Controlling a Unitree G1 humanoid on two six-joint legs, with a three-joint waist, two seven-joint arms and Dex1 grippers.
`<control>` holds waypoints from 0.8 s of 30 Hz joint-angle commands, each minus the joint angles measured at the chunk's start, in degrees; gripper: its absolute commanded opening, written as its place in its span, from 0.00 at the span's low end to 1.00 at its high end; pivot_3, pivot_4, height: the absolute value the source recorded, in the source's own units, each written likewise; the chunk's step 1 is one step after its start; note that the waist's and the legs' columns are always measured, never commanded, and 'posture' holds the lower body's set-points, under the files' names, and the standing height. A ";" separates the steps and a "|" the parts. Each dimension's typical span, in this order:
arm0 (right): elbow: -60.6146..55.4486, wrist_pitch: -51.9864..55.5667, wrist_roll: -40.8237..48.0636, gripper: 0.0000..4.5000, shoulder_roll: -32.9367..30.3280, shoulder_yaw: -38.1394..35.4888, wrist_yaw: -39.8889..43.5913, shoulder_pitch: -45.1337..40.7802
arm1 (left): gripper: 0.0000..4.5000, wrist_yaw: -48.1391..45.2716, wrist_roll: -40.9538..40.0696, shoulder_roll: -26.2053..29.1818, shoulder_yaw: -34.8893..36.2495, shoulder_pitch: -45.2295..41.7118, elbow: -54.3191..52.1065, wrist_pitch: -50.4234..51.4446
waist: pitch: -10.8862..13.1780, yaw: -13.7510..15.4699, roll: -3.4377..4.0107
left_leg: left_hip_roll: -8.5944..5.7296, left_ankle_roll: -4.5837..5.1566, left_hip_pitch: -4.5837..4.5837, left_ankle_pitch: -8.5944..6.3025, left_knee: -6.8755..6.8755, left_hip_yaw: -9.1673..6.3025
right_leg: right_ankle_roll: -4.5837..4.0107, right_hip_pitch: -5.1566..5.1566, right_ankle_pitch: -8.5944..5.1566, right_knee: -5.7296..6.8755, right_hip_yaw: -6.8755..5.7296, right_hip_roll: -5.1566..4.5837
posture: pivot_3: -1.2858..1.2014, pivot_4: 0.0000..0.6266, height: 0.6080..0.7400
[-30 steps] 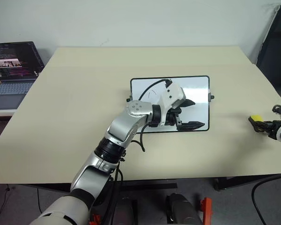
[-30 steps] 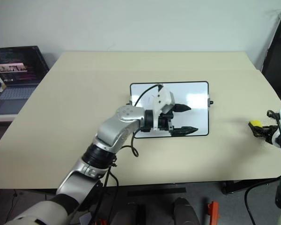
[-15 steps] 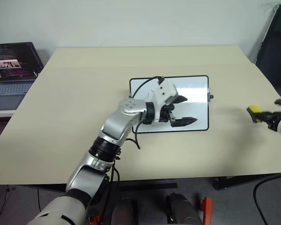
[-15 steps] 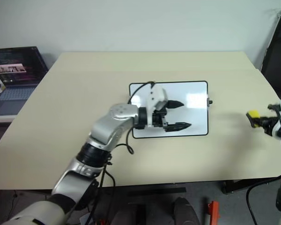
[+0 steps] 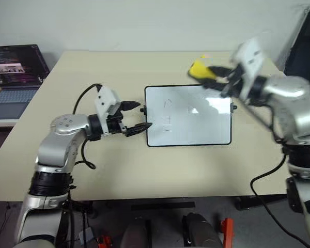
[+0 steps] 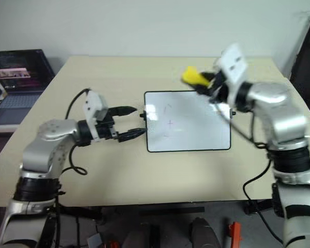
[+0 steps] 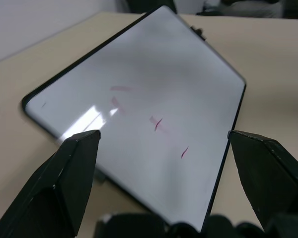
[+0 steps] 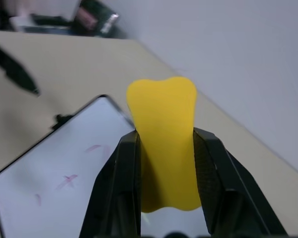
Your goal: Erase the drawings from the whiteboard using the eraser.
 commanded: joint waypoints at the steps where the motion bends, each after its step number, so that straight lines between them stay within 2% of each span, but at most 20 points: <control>1: 4.50 -7.86 -6.22 0.25 3.68 5.12 -0.81 -3.36 | 1.00 0.18 -1.59 1.45 3.55 0.99 -3.27 -1.86 | 0.01 0.68 -0.02 | -0.01 0.00 -0.06 0.00 0.00 -0.02 | 0.00 -0.03 0.00 -0.01 -0.03 -0.02 | 0.52 0.24 1.00; 7: 21.10 -21.26 -15.79 0.25 9.74 10.80 -3.51 -6.92 | 1.00 0.64 -3.72 3.29 5.86 4.99 -7.21 -0.03 | 0.02 1.21 -0.03 | 0.02 -0.01 -0.16 0.00 -0.01 -0.03 | -0.05 -0.19 0.02 0.04 -0.07 -0.02 | 0.52 0.24 1.00; 14: 35.75 -31.77 -23.14 0.25 11.12 13.84 -2.51 -9.30 | 1.00 2.97 -4.73 3.57 6.10 7.00 -10.04 1.81 | 0.02 1.00 -0.04 | 0.04 -0.01 -0.10 0.00 -0.01 0.00 | -0.11 -0.17 0.05 0.09 -0.06 0.00 | 0.52 0.24 1.00; 19: 41.79 -34.71 -26.45 0.24 12.22 15.46 -1.76 -9.60 | 1.00 3.90 -5.02 3.71 6.15 7.29 -10.70 2.24 | -0.01 0.56 -0.08 | 0.07 -0.01 0.17 0.00 -0.01 -0.02 | -0.19 0.05 0.08 0.15 -0.06 0.05 | 0.52 0.24 1.00; 24: 40.00 -35.40 -26.85 0.24 12.47 16.36 2.80 -7.05 | 1.00 4.38 -5.43 4.06 6.20 7.29 -11.14 2.53 | -0.11 0.32 -0.23 | 0.09 0.00 0.25 0.01 0.02 -0.04 | -0.22 0.13 0.10 0.18 -0.06 0.07 | 0.52 0.24 1.00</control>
